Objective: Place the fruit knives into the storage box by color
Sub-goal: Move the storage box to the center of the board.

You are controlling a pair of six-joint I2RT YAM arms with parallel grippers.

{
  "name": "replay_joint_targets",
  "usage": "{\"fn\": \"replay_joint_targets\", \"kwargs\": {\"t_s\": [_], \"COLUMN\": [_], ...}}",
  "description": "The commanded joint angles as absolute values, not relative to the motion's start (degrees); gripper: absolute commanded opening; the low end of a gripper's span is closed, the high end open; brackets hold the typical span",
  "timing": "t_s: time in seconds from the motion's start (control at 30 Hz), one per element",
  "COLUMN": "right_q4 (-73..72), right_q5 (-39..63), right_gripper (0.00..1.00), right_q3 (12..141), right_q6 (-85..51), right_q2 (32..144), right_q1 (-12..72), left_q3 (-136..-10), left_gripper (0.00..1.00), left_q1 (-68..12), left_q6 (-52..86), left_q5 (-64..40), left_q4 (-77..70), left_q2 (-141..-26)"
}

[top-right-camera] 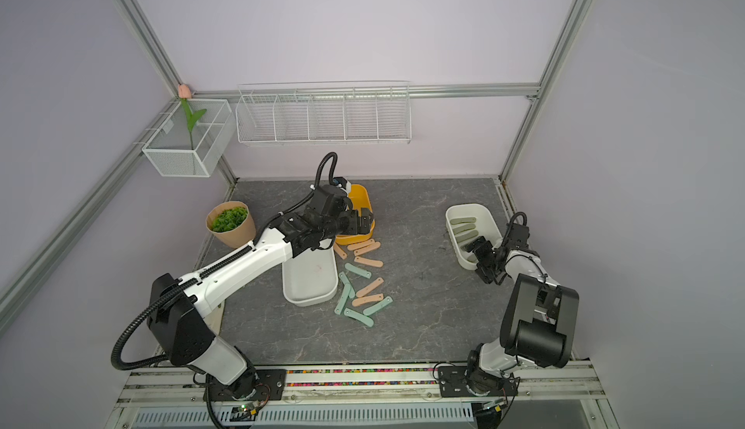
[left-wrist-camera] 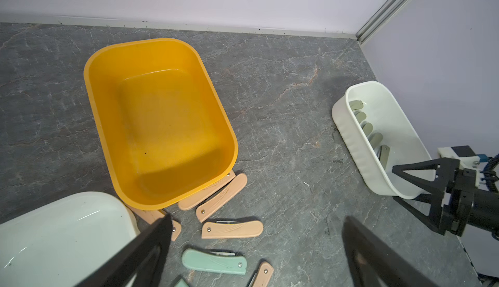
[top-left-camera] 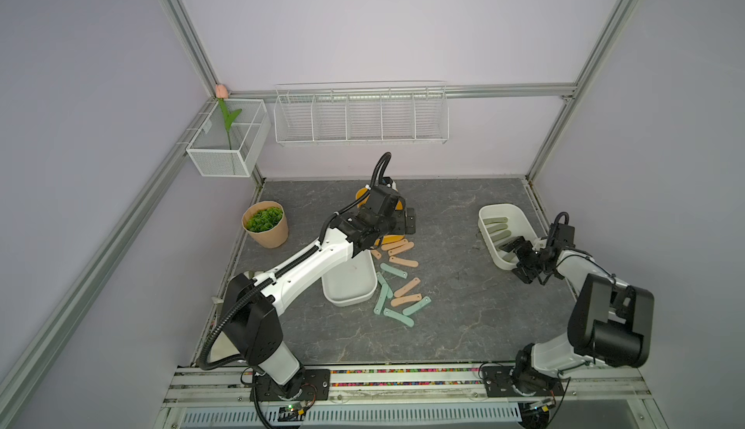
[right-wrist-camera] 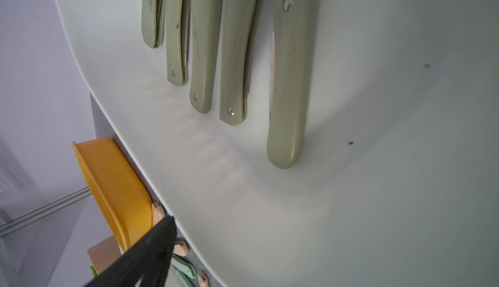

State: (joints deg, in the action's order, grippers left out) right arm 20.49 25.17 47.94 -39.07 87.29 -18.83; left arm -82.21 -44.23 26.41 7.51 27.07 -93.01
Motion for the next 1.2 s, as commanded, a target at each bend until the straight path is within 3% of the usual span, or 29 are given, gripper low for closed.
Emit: {"fn": "replay_joint_targets", "kwargs": {"t_s": [0.0, 0.47, 0.8, 1.17], "right_q4": [21.32, 34.1, 39.62, 42.93], "right_q5": [26.68, 25.59, 25.4, 24.59], "right_gripper": [0.92, 0.91, 0.91, 0.91], "right_q3": [49.51, 45.84, 44.03, 42.01], "right_q6": [-38.79, -31.54, -28.26, -27.51], "right_q2": [85.42, 62.47, 54.46, 50.76], "right_q1": [-17.21, -15.34, -15.28, -15.21], "left_q3": [-85.77, -115.57, -144.54, -147.5], "left_gripper": [0.99, 0.99, 0.99, 0.99], "left_q1": [-43.03, -37.54, -36.17, -35.0], "left_q6": [24.64, 17.51, 15.38, 20.08], "left_q5": [7.64, 8.51, 8.77, 1.46], "left_q4": [28.83, 43.12, 56.67, 51.45], "left_q2": [-95.47, -120.95, -141.04, -146.51]}}
